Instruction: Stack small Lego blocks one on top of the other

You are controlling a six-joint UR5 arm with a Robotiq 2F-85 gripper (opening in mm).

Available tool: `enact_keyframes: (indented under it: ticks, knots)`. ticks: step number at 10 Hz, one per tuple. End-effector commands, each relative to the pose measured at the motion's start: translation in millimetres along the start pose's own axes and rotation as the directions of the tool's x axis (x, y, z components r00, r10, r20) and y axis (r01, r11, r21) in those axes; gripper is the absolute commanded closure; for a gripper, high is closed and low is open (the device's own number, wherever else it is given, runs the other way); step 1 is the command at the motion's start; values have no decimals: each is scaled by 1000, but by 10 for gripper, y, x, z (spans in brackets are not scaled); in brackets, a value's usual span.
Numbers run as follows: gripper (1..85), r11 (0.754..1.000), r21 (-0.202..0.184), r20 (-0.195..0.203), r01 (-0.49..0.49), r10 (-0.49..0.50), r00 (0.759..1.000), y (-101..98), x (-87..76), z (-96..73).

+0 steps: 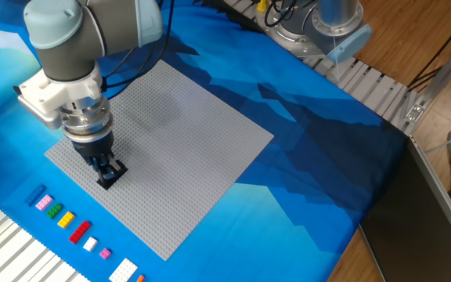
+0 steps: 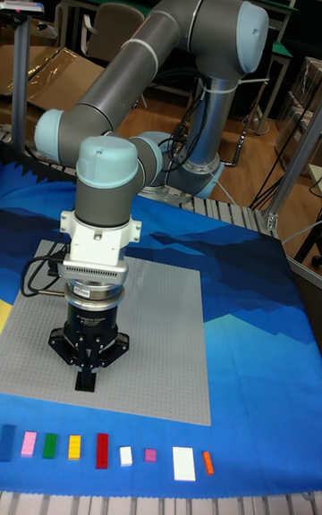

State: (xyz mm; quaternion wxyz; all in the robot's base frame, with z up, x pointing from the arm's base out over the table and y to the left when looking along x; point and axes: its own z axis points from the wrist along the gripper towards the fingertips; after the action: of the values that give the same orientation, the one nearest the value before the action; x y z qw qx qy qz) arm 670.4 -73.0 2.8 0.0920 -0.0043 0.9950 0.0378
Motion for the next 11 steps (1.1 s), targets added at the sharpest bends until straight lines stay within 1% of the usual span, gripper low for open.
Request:
enact_keyframes:
  ticks: [1, 5, 6, 8, 10, 11]
  knots:
    - [847, 1000, -12, 40, -6, 7, 999, 9, -98, -3]
    - [847, 1000, -15, 31, -1, 1, 1000, 1, -60, 12]
    - [847, 1000, -6, 34, 1, -1, 999, -24, -66, 16]
    - [847, 1000, -23, 28, -7, 7, 1000, 14, -44, 22]
    - [847, 1000, -24, 18, -10, 11, 1000, 17, -15, 19]
    - [847, 1000, -26, 4, -17, 17, 1000, 24, 19, 12]
